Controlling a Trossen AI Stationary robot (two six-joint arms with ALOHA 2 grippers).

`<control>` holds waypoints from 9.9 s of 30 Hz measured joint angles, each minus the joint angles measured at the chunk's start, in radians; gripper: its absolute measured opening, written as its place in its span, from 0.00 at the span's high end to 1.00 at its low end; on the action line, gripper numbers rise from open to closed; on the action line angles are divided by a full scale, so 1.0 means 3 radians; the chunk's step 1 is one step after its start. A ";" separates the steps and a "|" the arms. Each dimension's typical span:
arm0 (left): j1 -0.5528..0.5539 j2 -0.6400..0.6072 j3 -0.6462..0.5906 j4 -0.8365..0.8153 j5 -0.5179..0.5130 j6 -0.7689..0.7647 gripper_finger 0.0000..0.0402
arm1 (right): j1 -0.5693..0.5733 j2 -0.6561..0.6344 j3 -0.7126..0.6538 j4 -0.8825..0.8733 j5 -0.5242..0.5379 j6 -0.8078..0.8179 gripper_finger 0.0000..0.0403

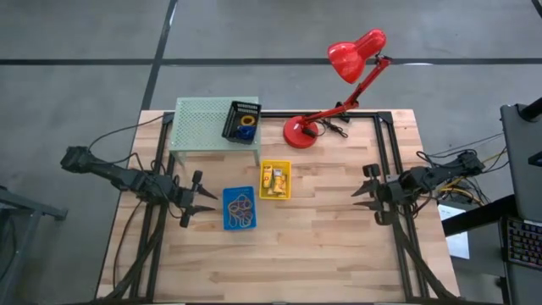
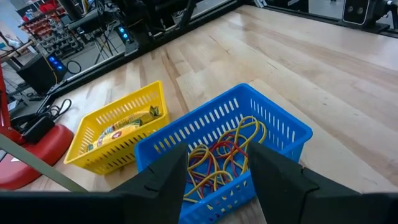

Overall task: Pick & Place Office Desk Supplies
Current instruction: Put the blue basket filled with rubber bands on the shelf

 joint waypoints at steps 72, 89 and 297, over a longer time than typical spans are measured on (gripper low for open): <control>-0.0048 0.2681 0.2146 -0.0953 -0.0668 -0.2111 0.52 | -0.0001 0.0005 0.0003 0.0000 -0.0004 -0.0001 0.79; -0.0182 0.4109 0.2984 -0.1440 0.0274 -0.3241 0.52 | -0.0001 0.0005 0.0003 -0.0001 -0.0003 -0.0001 0.79; 0.1405 0.2576 0.4475 -0.4226 -0.1307 -0.0762 0.95 | 0.0000 0.0008 0.0001 -0.0049 -0.0004 -0.0001 0.79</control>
